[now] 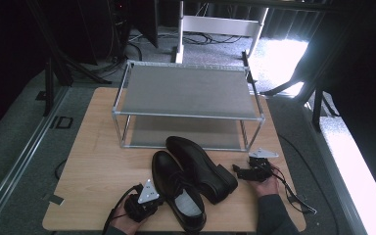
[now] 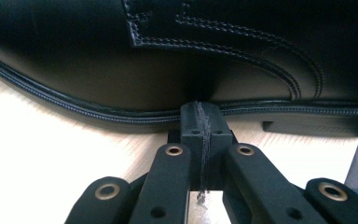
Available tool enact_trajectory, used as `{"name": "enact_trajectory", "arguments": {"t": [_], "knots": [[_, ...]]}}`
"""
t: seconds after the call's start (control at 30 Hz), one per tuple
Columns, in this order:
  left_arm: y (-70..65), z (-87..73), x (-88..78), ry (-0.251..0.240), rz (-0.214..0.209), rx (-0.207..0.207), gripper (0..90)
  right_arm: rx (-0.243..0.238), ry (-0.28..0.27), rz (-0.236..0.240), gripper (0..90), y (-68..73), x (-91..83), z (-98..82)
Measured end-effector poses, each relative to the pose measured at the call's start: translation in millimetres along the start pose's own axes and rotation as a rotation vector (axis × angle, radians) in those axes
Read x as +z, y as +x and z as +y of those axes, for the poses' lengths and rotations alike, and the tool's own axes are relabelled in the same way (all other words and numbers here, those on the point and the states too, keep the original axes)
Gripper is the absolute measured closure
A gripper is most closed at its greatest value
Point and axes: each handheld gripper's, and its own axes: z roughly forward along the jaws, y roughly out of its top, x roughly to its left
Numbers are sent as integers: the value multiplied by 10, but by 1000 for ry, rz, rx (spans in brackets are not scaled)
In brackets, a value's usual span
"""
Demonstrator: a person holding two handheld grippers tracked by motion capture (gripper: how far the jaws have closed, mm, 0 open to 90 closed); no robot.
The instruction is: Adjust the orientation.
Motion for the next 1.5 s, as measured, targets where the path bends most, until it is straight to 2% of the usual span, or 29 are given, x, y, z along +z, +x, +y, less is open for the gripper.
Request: {"name": "enact_trajectory", "arguments": {"t": [0.07,0.17,0.23,0.3,0.37,0.47,0.57,0.63,0.83,1.1,1.4,1.5], "knots": [[7,-1,-3,2,-3,8,896,7,3,2,240,-8,-20,3],[2,3,-7,6,2,22,894,15,14,52,331,-7,-58,16],[8,0,-15,5,4,21,885,23,27,91,353,10,-89,35],[28,-2,-40,-4,14,15,863,4,16,89,396,49,-149,62],[56,-3,-74,-19,26,4,839,-10,-16,86,440,82,-237,104],[109,-16,-123,-42,56,-33,818,-23,-63,115,601,138,-397,182],[154,-30,-141,-47,92,-59,797,-59,-105,133,795,232,-541,248],[176,-32,-145,-47,105,-70,796,-86,-129,147,875,306,-613,289],[182,-29,-134,-44,108,-60,795,-178,-158,173,897,541,-742,380],[172,-26,-110,-33,115,-49,793,-225,-155,223,897,727,-766,402],[169,-25,-100,-27,120,-45,793,-296,-111,276,898,939,-719,369],[167,-24,-98,-25,119,-41,794,-288,-105,289,898,960,-700,365]]}}
